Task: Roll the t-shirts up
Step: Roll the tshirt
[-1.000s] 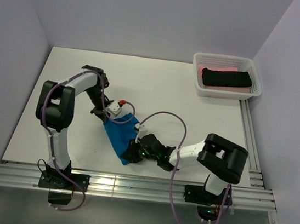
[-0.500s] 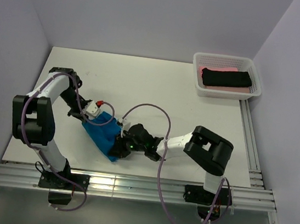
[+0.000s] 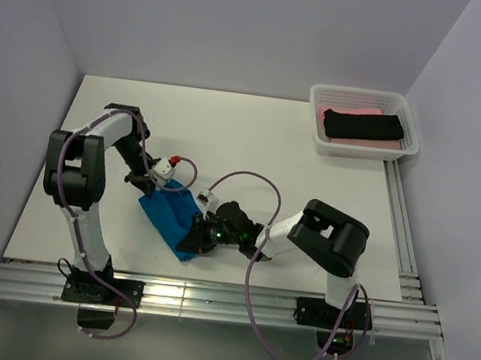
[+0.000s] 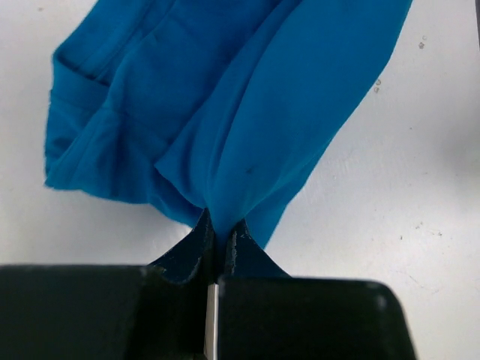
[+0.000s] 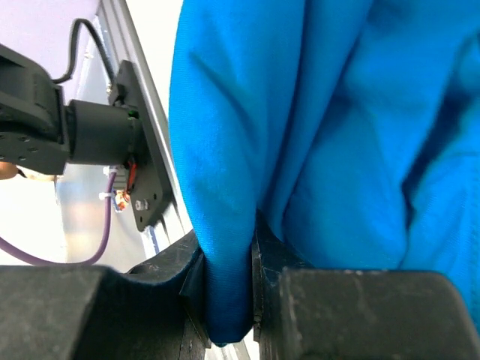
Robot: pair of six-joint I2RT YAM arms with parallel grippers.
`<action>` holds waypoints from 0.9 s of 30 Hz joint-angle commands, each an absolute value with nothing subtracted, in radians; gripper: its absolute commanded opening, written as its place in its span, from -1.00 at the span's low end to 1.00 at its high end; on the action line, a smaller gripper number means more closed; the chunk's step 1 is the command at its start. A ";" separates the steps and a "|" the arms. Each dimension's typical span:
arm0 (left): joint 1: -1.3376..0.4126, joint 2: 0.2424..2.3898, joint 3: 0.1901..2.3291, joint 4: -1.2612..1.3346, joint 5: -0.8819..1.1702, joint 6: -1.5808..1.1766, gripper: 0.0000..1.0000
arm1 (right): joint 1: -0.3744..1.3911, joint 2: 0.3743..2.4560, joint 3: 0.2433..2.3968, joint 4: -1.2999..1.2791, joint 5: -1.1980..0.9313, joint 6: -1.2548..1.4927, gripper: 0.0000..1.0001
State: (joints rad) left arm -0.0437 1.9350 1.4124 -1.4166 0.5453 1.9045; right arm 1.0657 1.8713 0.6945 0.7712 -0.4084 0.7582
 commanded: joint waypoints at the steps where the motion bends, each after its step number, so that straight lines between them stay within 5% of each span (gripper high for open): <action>1: -0.054 1.963 1.502 -1.376 0.508 1.902 -0.99 | 1.078 1.902 0.654 0.768 -0.506 0.840 -1.00; 17: -0.155 2.192 1.700 -1.374 0.476 1.678 -0.99 | 1.078 1.954 0.601 0.813 -0.426 0.933 -1.00; 23: -0.169 2.250 1.730 -1.374 0.442 1.651 -0.99 | 1.108 1.879 0.568 0.735 -0.306 0.923 -0.32; 27: -0.169 2.260 1.729 -1.374 0.425 1.643 -0.99 | 1.117 1.807 0.532 0.692 -0.264 0.925 -0.31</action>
